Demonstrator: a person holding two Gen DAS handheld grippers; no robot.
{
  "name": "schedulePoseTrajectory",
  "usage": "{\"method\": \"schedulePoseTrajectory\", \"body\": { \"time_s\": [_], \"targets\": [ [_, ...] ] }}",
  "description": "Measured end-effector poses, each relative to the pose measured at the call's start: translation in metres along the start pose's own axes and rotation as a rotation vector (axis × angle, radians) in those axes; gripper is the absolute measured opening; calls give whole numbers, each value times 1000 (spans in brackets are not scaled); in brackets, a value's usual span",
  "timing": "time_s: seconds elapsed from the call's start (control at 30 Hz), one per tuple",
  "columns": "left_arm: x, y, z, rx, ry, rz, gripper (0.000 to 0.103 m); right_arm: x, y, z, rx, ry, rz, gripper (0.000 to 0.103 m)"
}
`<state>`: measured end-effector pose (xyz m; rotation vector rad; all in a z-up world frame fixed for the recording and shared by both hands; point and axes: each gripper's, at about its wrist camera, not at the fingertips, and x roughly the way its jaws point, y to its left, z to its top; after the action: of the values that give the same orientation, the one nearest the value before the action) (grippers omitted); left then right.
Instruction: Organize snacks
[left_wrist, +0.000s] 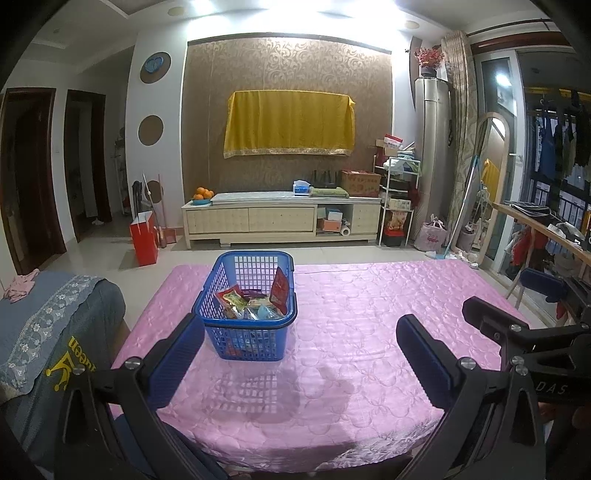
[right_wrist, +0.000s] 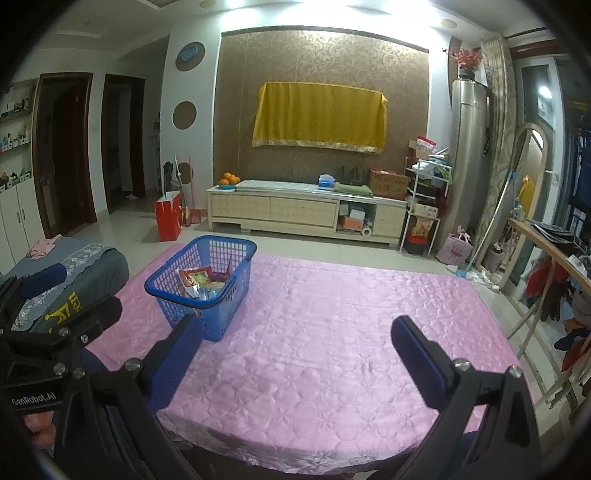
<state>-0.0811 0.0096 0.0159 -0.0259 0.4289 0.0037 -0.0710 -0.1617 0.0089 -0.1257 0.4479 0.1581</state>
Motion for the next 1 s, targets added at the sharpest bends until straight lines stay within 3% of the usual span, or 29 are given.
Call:
{"method": "schedulePoseTrajectory", "body": {
  "time_s": [1.0],
  "targets": [
    [-7, -1, 4, 5, 2, -5, 103, -8, -1, 0, 16, 14, 10, 103]
  ]
}}
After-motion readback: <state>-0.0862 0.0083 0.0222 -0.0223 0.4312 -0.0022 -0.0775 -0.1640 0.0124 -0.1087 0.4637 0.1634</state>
